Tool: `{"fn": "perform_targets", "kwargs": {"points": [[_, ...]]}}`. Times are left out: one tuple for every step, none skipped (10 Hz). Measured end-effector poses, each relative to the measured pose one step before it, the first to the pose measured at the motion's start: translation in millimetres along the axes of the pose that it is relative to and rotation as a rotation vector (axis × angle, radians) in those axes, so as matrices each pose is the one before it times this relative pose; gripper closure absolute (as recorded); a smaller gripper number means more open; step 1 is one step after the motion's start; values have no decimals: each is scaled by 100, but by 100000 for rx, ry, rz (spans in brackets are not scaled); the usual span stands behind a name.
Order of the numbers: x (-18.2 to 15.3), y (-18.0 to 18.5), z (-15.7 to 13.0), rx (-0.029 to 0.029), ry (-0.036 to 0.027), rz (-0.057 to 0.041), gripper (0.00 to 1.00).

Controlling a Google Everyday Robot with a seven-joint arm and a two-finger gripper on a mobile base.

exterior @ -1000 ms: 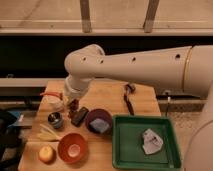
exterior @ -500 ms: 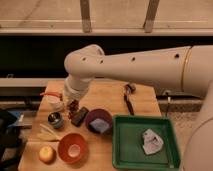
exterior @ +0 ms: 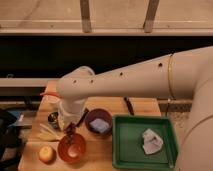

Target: Place grapes in red bowl

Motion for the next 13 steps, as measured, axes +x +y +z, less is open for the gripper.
{"fn": "perform_targets", "kwargs": {"points": [[1376,1429,2077,-2038,4265,-845,100],[1012,1155,2072,-1945,4450,-1142,100],[613,576,1400,-1144,2812,-221,97],[777,511,1508,-1090,2481,784,87],[631,128,712,-147,1180,1738,75],[308,-154,8,124,189,1391,67],[170,-562,-405,445,-511,2038,56],[-25,-1011,-641,890,-407,2213,45],[-343,-1474,-807,906,-590,2184,35],[-508,-1318,-652,525,-630,1700,27],[-862,-2001,-815,268,-790,2571,21],[-559,-968,-329,14,-238,1076,20],[-610,-540,-279,-107,-490,355,20]]}}
